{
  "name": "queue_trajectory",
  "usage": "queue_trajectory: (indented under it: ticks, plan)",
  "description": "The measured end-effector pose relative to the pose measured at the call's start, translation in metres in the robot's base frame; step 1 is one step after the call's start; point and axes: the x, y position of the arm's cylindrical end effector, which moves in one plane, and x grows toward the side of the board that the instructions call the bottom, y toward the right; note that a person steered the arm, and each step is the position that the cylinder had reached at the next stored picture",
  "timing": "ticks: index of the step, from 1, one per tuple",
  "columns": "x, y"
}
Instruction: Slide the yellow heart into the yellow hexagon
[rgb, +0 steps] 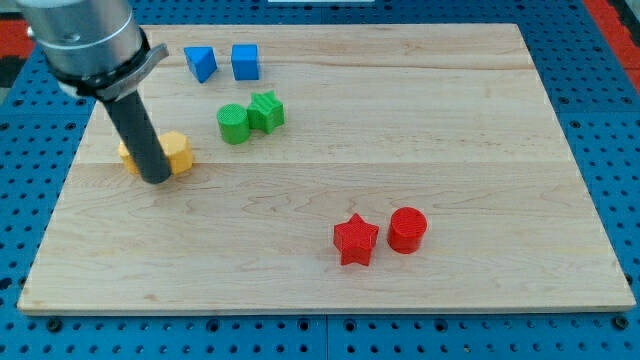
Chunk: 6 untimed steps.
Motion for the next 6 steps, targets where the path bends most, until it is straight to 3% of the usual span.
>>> queue_trajectory:
  ticks: [2, 3, 4, 6]
  plan:
    - [0.014, 0.036]
    - [0.04, -0.01]
    - [0.017, -0.071]
    - [-0.042, -0.076]
